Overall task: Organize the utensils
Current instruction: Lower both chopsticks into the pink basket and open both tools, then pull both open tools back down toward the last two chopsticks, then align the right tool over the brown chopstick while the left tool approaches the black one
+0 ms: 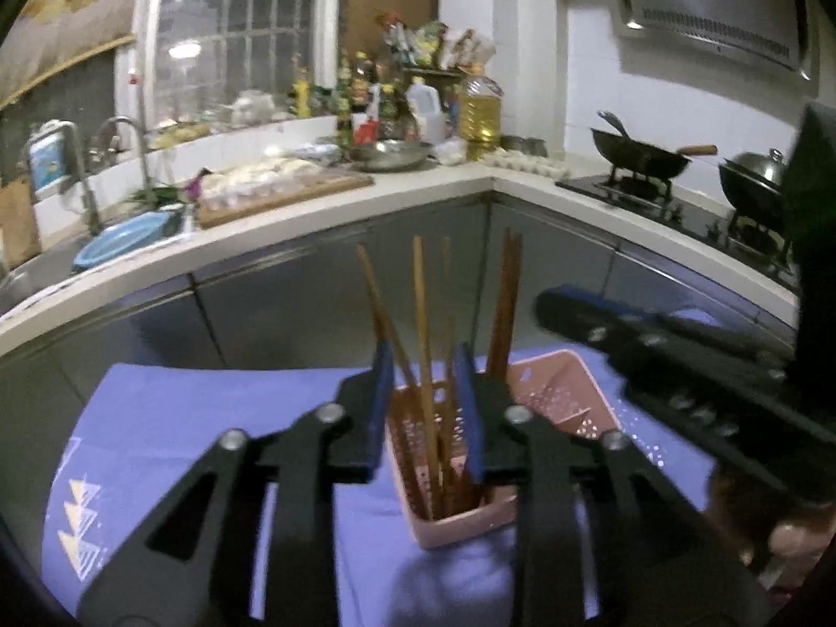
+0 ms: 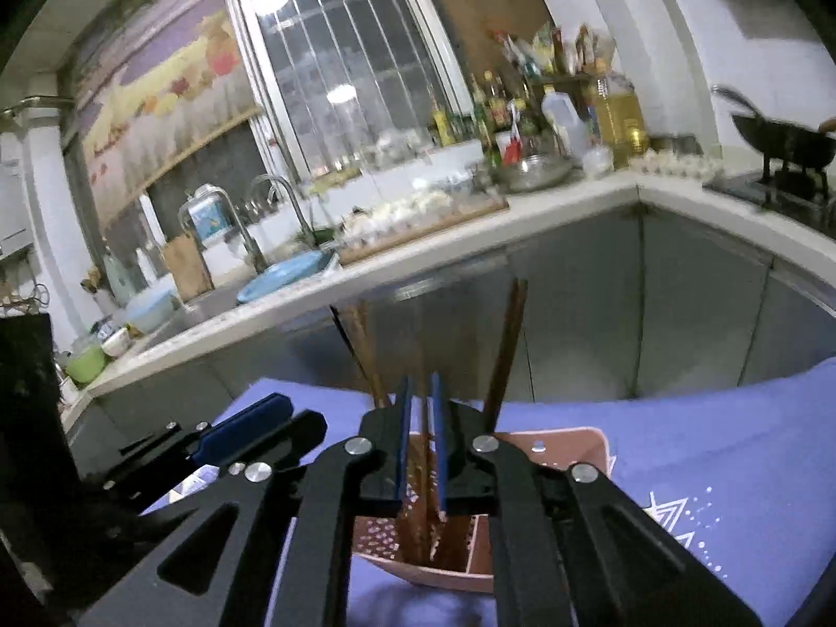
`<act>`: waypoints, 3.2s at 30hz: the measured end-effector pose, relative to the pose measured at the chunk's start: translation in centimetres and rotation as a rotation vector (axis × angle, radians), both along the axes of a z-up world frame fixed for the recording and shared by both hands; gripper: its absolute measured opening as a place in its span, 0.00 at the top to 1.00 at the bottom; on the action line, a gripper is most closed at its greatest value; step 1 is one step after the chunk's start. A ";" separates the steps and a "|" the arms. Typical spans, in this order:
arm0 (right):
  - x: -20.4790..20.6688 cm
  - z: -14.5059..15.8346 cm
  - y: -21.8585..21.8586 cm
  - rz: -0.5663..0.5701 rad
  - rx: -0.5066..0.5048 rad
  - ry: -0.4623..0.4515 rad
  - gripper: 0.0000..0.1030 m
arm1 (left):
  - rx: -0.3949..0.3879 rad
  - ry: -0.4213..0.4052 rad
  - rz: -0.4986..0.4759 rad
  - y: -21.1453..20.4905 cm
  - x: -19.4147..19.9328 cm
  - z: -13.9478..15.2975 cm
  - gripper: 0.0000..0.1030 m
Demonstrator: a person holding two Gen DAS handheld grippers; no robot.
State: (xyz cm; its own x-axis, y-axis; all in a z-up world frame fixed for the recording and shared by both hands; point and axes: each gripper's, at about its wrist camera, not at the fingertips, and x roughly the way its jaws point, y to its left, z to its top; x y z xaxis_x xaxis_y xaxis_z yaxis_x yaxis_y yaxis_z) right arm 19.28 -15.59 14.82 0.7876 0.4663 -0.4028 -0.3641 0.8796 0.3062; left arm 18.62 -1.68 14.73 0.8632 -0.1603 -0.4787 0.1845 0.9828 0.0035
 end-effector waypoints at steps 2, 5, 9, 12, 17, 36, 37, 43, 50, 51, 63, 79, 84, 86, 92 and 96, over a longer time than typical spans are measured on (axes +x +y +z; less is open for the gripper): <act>-1.7 0.8 -0.1 0.001 0.004 -0.030 0.75 | 0.007 -0.024 0.025 0.3 -1.4 0.4 0.72; -4.6 1.6 -0.2 0.004 0.004 -0.078 0.56 | 0.006 -0.050 0.041 0.8 -3.5 1.0 0.70; -9.3 1.3 -0.6 -0.005 0.008 -0.132 0.54 | 0.003 -0.071 0.065 1.5 -6.3 1.2 0.69; -12.1 -0.3 -1.1 -0.019 0.024 -0.118 0.54 | 0.013 -0.064 0.084 1.9 -8.3 0.7 0.68; -15.0 -4.4 -2.3 -0.069 0.037 -0.013 0.54 | 0.043 -0.019 0.105 2.4 -11.5 -2.0 0.66; -18.2 -13.2 -3.4 -0.090 0.007 0.242 0.54 | 0.058 0.162 0.112 2.4 -14.6 -9.5 0.66; -18.3 -13.2 -3.4 -0.090 0.006 0.242 0.54 | 0.059 0.167 0.111 2.4 -14.7 -9.7 0.66; -18.6 -13.5 -3.2 -0.091 -0.017 0.252 0.54 | 0.072 0.208 0.100 1.9 -14.9 -11.3 0.66; -18.8 -14.2 -3.3 -0.094 -0.014 0.271 0.54 | 0.082 0.255 0.094 1.6 -15.3 -13.2 0.66; -18.9 -14.2 -3.3 -0.094 -0.013 0.271 0.54 | 0.083 0.260 0.093 1.5 -15.3 -13.4 0.66; -20.2 -12.6 -2.8 -0.082 0.033 0.181 0.54 | 0.094 0.252 0.112 1.6 -16.2 -13.4 0.45; -20.0 -12.2 -2.5 -0.089 0.033 0.154 0.54 | 0.108 0.223 0.119 1.2 -16.8 -12.4 0.30; -20.0 -12.3 -2.6 -0.089 0.033 0.156 0.54 | 0.110 0.216 0.123 1.1 -17.0 -12.2 0.26; -20.0 -12.4 -2.6 -0.090 0.032 0.159 0.54 | 0.109 0.216 0.123 1.1 -16.9 -12.2 0.24; -19.9 -12.7 -2.7 -0.098 0.035 0.163 0.54 | 0.106 0.210 0.127 1.1 -17.1 -12.0 0.22; -19.9 -12.7 -2.7 -0.098 0.035 0.162 0.54 | 0.105 0.205 0.131 1.1 -17.2 -11.9 0.18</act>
State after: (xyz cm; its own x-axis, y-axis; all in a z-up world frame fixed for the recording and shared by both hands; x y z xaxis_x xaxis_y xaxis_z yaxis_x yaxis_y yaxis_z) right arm -0.67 -18.31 2.13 0.7559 0.4063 -0.5134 -0.2205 0.8963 0.3846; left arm 1.42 -0.57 2.82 0.7568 0.0063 -0.6536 0.0628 0.9946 0.0824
